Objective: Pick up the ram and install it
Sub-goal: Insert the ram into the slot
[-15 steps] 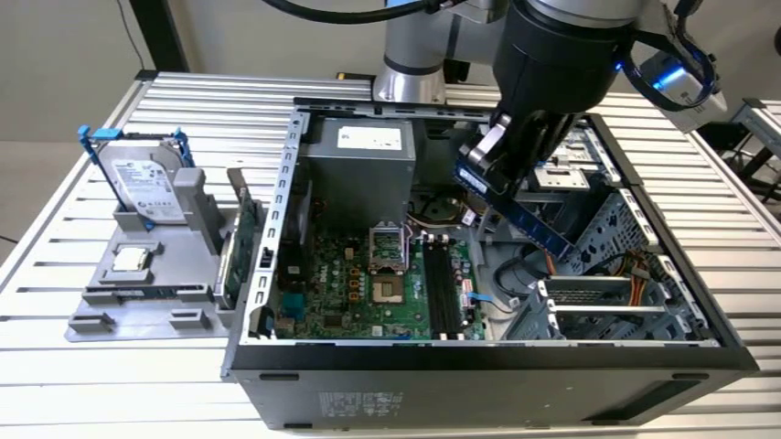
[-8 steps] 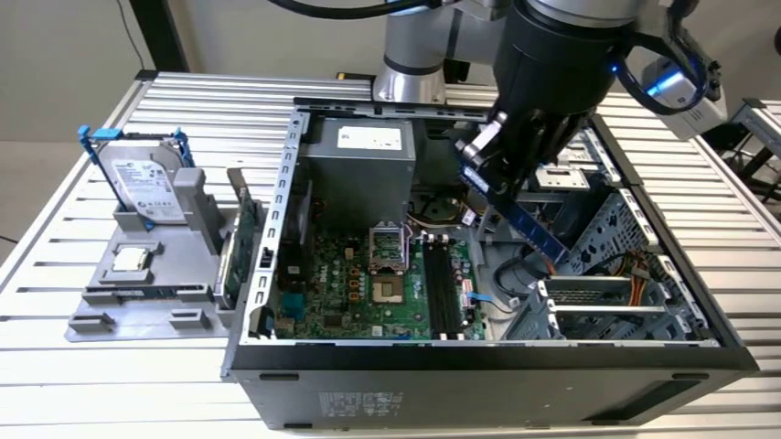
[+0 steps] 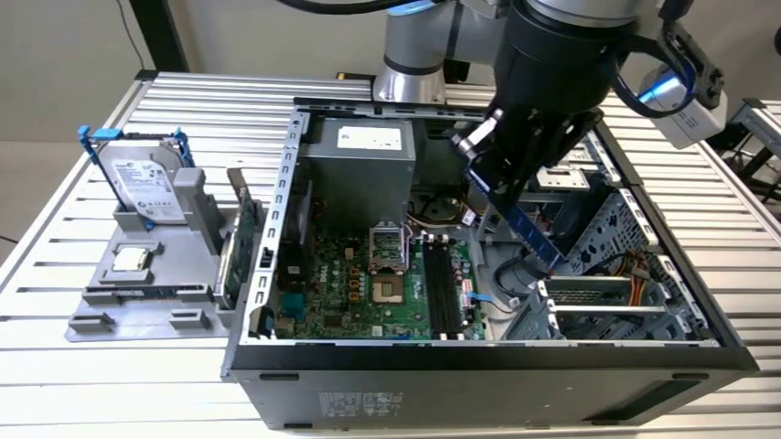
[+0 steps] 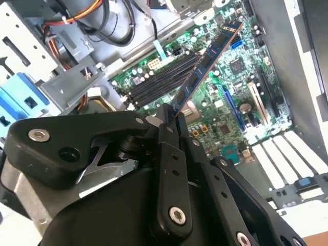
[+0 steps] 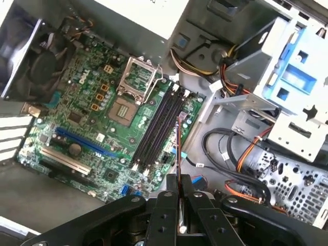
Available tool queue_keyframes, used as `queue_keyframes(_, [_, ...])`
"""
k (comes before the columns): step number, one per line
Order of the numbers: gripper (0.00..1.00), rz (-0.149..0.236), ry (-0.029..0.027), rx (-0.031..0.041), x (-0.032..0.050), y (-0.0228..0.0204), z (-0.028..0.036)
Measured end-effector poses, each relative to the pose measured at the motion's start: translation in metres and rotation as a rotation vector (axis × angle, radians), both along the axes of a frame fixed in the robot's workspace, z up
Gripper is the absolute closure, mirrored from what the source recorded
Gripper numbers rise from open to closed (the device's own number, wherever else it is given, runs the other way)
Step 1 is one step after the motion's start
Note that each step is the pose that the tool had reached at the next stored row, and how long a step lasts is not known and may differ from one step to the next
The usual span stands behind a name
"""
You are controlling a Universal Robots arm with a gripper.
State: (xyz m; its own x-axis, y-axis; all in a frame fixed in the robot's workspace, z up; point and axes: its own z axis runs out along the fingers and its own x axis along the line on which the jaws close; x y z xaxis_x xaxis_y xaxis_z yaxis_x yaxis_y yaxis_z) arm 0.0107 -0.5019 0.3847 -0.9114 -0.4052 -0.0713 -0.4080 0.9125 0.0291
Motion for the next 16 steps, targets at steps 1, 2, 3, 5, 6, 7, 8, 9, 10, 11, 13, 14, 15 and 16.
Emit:
queue_keyframes(1, [1.0,-0.015,0.0,0.0,0.0,0.0,0.0])
queue_keyframes(2, [1.0,-0.03,0.0,0.0,0.0,0.0,0.0])
queue_keyframes(3, [1.0,-0.045,0.0,0.0001,0.0,0.0,0.0])
queue_keyframes(5, [1.0,-0.074,0.0,0.0,0.0,0.0,0.0])
queue_keyframes(6, [1.0,-0.088,0.0,-0.0001,0.0,0.0,0.0])
queue_keyframes(7, [1.0,-0.103,0.0,0.0,0.0,0.0,0.0])
queue_keyframes(8, [1.0,-0.118,0.0,0.0,0.0,0.0,0.0])
queue_keyframes(9, [1.0,-0.131,0.0,0.0,0.0,0.0,0.0])
queue_keyframes(10, [1.0,-0.146,0.0,0.0,0.0,0.0,0.0])
queue_keyframes(11, [1.0,-0.16,0.0,0.0,0.0,0.0,0.0])
queue_keyframes(13, [1.0,-0.189,0.0,0.0,0.0,0.0,0.0])
queue_keyframes(14, [1.0,-0.203,0.0,0.0,0.0,0.0,0.0])
queue_keyframes(15, [1.0,-0.218,0.0,0.0,0.0,0.0,0.0])
queue_keyframes(16, [1.0,-0.232,0.0,0.0,0.0,0.0,0.0])
